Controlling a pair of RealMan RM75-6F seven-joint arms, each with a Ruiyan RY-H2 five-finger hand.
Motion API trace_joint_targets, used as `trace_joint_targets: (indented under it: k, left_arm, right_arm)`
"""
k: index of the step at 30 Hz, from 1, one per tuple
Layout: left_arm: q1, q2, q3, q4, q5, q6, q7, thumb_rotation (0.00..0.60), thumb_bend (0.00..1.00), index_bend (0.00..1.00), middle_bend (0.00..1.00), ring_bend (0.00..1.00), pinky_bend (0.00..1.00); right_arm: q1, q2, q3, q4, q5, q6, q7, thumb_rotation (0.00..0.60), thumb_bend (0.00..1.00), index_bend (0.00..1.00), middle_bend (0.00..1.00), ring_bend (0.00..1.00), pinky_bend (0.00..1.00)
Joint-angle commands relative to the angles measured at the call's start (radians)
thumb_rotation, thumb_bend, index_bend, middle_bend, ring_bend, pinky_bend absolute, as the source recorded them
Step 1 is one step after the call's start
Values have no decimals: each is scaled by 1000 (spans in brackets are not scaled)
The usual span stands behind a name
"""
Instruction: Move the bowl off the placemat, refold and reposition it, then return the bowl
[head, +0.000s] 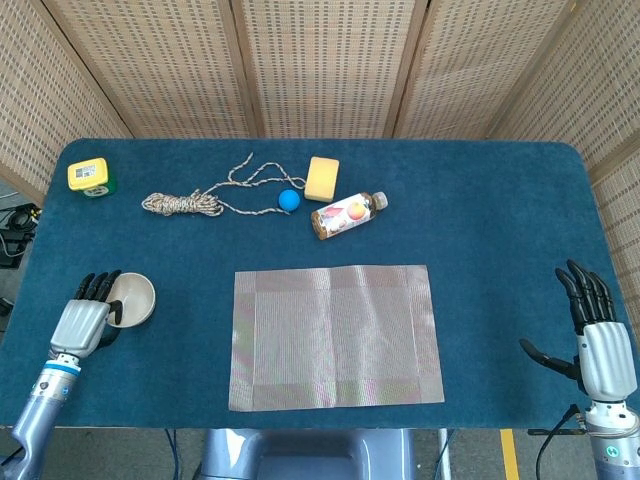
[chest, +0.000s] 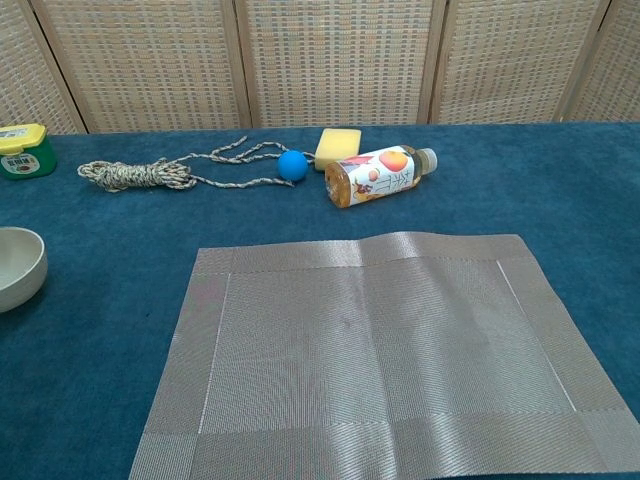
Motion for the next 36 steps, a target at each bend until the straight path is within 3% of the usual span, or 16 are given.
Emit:
trace_joint_targets:
  k: [1,15,23,27,30,36]
  left_arm:
    - [2,0,-1,-2,0,1,0,600,451,685,0,0,0]
    - [-8,24,-7,-64,39,32,20,600,453,700,0,0,0]
    - [-86,91,-37,-286,124,53,147,600,452,699,0,0,0]
    - [-144,111,-68,-433,134,9,253,600,452,701,0,0,0]
    - [-190,97,-93,-513,125,-41,341,600,452,704,0,0,0]
    - [-279,12,-145,-571,62,-149,465,600,453,703,0,0,0]
  right_arm:
    - [-1,0,-1,-1,-1,1,0,600,219,0,0,0,0]
    - [0,0,-1,-3,-2,2,-2,600,218,0,0,0,0]
    - [-3,9,6,-3,11,5,20,600,219,0,0,0,0]
    - [-3,15,9,-3,17,5,36,600,218,0,0,0,0]
    - [-4,20,12,-1,24,2,51,600,218,0,0,0,0]
    - [-6,32,20,3,41,0,87,600,219,0,0,0,0]
